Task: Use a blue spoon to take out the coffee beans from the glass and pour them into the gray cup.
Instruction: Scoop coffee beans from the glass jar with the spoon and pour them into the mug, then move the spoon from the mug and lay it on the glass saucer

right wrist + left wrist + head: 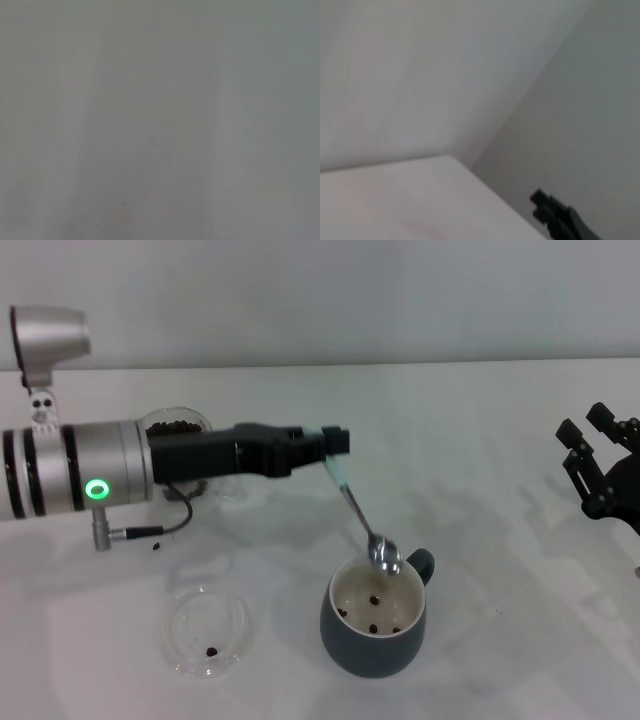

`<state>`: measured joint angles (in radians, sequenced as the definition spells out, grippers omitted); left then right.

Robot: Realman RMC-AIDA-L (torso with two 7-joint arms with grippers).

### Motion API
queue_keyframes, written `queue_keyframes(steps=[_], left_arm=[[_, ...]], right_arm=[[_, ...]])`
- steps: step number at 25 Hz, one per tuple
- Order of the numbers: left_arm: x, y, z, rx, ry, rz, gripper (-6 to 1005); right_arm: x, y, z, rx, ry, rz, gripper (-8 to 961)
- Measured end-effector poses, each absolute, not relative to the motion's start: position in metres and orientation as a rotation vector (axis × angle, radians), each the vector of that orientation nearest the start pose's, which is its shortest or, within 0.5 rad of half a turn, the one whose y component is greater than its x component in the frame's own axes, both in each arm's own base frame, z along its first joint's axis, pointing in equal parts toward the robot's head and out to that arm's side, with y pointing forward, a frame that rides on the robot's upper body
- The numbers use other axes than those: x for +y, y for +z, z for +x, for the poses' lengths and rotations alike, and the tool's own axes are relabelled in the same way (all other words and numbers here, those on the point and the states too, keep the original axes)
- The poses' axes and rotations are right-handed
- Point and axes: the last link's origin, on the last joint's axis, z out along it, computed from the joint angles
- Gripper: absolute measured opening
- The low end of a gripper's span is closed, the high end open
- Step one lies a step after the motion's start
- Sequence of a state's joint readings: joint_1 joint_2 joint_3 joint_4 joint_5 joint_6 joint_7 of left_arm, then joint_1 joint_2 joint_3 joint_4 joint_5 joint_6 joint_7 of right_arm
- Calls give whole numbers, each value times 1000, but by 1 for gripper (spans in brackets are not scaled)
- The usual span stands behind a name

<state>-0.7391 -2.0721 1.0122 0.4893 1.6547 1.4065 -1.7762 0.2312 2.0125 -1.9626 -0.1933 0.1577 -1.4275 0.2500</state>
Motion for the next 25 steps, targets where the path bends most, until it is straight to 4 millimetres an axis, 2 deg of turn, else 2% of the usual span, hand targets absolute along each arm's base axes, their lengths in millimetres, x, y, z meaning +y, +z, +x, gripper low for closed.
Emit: queue_keyframes(steps=[4,7,14,19,25], left_arm=[[374,-32,-174,-1087,-984,-2732,137],[372,-21,-185,-1150,-1020,-2678,137],[360,5,-231,-1330,-1083,-2484,138],[341,23,-269,-1426,-1118,-2331,137],[317,28,-301,-1519,-1122,-2203,137]], right_arm=[[263,2,340,334,801,-1803,366],[264,1,339,333,801,-1806,366],[264,1,339,331,801,-1808,366],[266,3,339,329,803,-1801,366],[267,3,338,328,805,-1800,366]])
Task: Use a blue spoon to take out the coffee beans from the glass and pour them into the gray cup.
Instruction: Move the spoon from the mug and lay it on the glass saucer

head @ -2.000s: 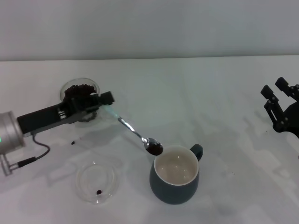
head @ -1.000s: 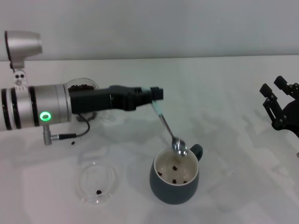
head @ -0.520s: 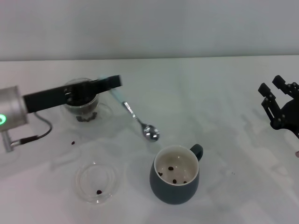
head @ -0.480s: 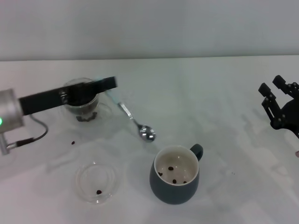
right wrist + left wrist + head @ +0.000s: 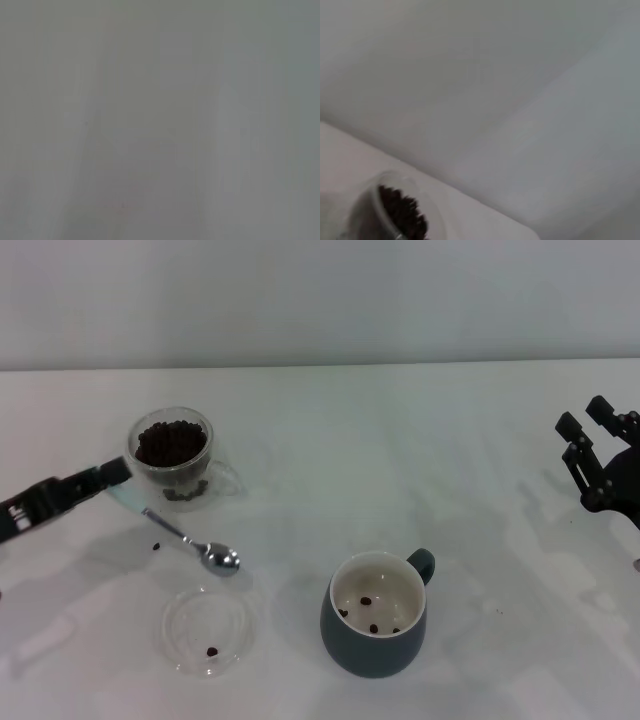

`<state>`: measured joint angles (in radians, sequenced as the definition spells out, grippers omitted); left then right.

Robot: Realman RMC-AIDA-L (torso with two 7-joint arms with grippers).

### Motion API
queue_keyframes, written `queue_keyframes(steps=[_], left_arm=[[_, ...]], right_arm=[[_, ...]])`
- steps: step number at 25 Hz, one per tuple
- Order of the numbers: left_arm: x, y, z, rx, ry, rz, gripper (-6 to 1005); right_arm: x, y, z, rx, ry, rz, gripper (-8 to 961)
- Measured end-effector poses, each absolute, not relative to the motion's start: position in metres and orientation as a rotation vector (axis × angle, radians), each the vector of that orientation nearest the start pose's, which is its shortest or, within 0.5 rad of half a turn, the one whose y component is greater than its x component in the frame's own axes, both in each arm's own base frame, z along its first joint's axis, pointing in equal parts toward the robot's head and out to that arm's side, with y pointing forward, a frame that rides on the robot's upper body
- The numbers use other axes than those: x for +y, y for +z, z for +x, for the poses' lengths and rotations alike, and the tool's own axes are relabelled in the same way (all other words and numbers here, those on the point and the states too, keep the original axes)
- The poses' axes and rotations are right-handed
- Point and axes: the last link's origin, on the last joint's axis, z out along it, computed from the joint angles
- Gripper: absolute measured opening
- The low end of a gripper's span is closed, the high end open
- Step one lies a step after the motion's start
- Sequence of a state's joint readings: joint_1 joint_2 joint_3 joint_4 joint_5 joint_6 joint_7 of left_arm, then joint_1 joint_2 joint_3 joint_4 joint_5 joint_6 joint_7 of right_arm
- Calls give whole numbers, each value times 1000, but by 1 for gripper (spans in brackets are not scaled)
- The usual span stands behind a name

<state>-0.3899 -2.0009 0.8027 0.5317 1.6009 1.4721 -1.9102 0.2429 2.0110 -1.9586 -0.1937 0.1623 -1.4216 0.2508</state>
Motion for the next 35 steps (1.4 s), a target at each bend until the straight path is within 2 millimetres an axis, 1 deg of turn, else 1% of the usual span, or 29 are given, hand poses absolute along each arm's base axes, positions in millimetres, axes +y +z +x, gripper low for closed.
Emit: queue_keyframes(steps=[5,9,13,20,29,35], left_arm=[[304,28,-317,-1584,-1124,-2138,138],[297,32,-327,-1586,-1124,-2091,138],[293,30,-333,-1583,-1099,-2076,138],[287,17,-337,-1576,-1054,-2096,138],[285,3,-340,-1557,-1001,-2096,137],[286,-9,-337,-1542,-969,-2119,137]], right_arm=[[267,4,337,323,814,-1799,366],[267,4,336,321,817,-1798,366],[266,4,337,321,812,-1798,366],[265,4,338,318,806,-1797,366],[264,4,339,321,805,-1803,366],[263,3,339,324,804,-1804,366]])
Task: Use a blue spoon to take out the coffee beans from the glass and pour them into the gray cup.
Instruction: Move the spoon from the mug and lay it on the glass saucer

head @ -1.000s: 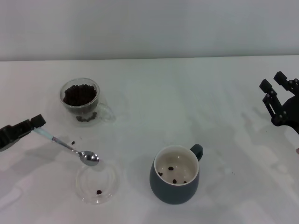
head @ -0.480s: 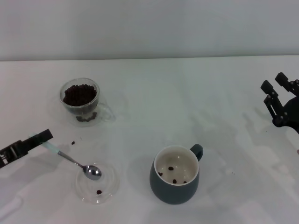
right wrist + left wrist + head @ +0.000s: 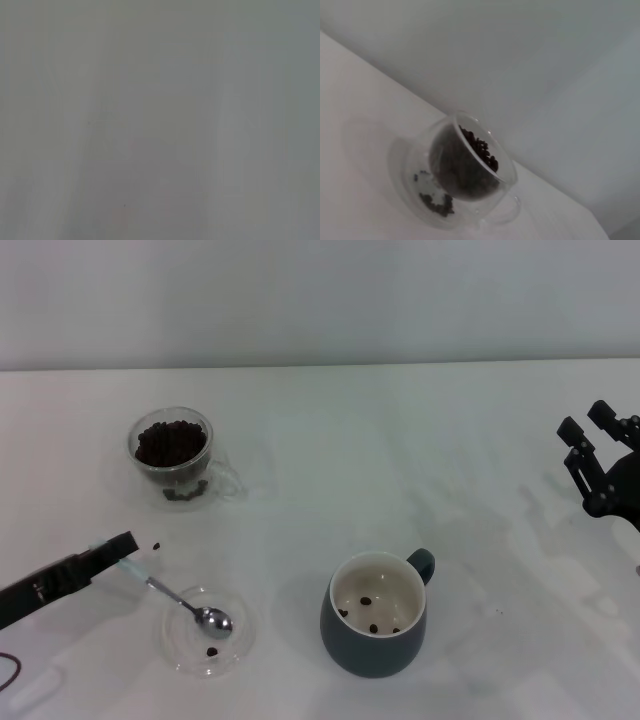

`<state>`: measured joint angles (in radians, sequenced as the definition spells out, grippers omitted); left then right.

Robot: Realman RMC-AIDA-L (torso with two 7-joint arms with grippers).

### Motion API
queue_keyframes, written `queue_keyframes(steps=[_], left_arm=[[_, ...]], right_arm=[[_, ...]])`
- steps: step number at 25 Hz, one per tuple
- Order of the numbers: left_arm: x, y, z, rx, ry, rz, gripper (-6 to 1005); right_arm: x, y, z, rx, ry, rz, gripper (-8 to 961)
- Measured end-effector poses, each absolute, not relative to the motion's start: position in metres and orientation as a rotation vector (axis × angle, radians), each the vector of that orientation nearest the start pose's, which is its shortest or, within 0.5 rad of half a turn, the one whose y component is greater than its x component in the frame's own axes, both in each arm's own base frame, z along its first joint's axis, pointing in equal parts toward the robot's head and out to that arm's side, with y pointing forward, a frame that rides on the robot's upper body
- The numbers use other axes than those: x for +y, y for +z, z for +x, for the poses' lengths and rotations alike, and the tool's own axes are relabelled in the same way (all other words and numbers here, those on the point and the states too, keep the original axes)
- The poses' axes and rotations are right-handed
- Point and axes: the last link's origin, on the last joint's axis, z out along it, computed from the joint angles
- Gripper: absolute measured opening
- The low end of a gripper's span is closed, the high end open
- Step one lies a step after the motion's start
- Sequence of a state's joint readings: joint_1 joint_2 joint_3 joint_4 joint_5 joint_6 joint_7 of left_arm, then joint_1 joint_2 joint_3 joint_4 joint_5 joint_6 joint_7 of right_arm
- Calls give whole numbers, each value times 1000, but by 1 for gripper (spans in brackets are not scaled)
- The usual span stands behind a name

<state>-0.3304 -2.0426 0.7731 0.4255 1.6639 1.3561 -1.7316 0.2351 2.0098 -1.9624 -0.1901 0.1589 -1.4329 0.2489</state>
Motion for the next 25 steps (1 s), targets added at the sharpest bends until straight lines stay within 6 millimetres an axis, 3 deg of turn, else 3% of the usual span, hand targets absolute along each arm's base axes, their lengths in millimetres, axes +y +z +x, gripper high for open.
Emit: queue_keyframes(steps=[18,25], left_arm=[[290,-31,-329,-1510,-861,-2228,173],[289,-23,-335,-1462,-867,-2204,406]], right_arm=[[264,0,338,329,807,-1815,366],[265,0,337,327,808,-1815,366]])
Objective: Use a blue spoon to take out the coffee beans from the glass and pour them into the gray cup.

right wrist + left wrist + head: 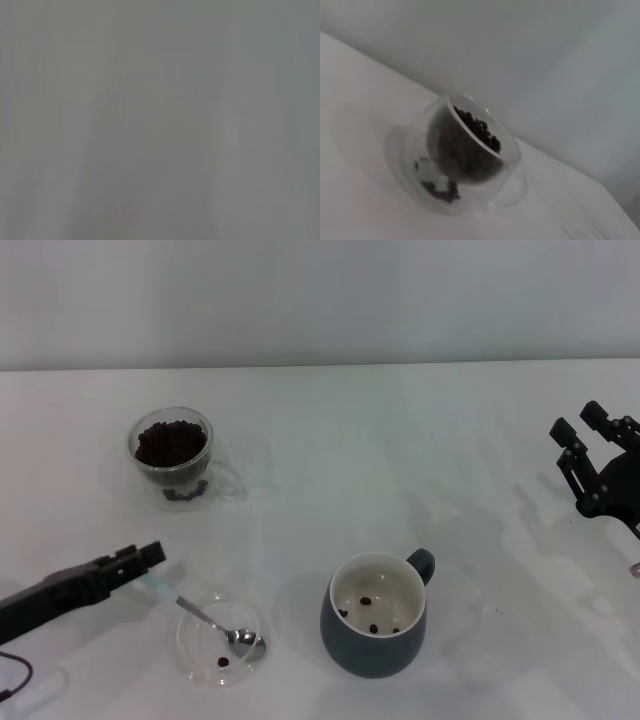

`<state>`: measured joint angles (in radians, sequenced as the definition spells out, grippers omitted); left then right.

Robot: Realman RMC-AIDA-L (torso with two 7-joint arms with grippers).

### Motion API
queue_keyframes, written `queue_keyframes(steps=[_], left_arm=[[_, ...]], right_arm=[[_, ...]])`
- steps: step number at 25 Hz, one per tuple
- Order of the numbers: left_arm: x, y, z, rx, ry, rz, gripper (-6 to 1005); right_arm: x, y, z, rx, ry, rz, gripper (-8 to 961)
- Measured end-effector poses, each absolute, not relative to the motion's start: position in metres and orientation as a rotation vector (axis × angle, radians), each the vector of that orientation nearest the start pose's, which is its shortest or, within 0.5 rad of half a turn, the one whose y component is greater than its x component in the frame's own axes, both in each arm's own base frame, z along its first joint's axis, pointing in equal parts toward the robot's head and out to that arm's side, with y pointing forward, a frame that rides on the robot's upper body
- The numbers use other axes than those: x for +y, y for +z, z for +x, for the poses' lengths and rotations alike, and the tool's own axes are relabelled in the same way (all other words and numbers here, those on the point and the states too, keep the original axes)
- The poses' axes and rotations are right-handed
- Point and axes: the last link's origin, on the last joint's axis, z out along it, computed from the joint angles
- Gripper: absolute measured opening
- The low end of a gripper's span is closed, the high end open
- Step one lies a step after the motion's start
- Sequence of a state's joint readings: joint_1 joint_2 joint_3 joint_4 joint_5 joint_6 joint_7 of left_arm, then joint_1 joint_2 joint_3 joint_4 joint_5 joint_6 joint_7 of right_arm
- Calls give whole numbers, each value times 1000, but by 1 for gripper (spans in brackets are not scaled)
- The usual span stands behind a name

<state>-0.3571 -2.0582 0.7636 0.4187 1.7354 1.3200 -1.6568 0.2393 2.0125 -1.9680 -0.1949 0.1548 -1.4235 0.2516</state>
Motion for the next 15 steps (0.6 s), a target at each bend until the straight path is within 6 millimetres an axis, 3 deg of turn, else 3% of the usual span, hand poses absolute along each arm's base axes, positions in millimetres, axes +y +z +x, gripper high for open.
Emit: queue_keyframes(steps=[4,12,15], left_arm=[[288,-14,-342,-1446,-882,-2152,548],[281,22,-369,-1343,-856,-2012,712],[277,33,-375,-1263,-853,-1976,722]], right_arm=[[265,0,337,326,809,-1817,366],[264,-3,335,326,815,-1831,366],[263,-3,334,331,829,-1834,366]])
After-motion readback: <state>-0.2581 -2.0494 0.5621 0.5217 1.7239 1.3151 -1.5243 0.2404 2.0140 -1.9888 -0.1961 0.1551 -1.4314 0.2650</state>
